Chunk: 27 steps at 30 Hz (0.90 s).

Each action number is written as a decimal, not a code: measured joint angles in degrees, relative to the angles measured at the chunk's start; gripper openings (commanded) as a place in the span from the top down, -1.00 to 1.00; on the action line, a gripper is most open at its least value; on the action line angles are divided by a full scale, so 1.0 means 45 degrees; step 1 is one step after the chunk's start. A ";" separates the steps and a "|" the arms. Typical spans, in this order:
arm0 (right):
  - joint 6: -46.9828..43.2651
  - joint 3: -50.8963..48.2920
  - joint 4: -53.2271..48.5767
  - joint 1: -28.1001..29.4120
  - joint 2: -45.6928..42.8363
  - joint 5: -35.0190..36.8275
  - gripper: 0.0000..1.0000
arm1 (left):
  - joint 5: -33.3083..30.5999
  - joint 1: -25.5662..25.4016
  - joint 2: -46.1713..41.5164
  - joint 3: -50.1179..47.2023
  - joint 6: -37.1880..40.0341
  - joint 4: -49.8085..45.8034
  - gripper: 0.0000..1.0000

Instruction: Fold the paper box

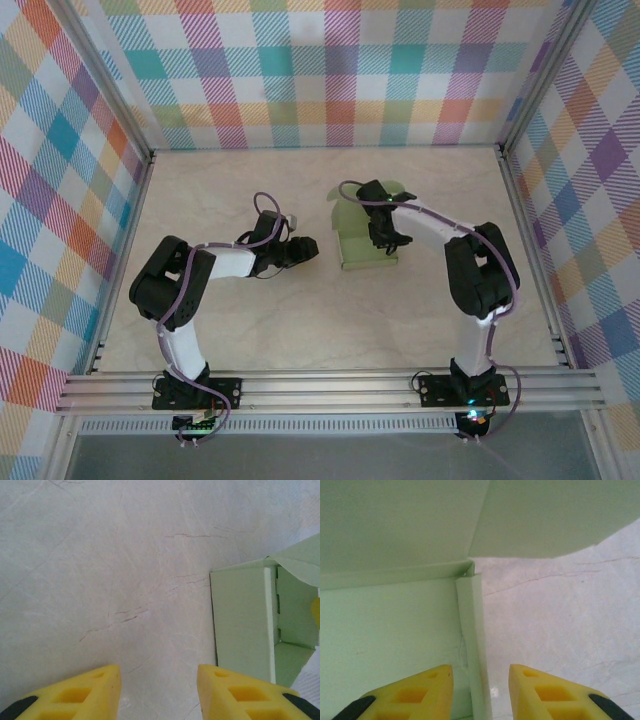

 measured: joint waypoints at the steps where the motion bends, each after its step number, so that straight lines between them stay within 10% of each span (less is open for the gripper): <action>1: -0.0034 -0.0204 0.0151 -0.0141 -0.0141 -0.0296 0.28 | 0.0019 0.0000 -0.0019 -0.0029 0.0029 0.0034 0.09; 15: -0.2943 -0.1904 0.2710 -0.2730 -0.3929 -0.5275 -0.22 | -0.0651 0.0010 -0.1773 0.1287 0.2293 -0.1481 -0.50; 21: -0.5275 0.0359 0.2229 -0.4483 -0.2633 -0.7698 -0.26 | -0.1122 0.0010 -0.1661 0.4726 0.4498 -0.4206 -1.00; 27: -0.8092 0.3279 0.0903 -0.5144 -0.0282 -1.0030 -0.21 | -0.0894 0.0015 -0.1030 0.7441 0.6771 -0.6645 -1.00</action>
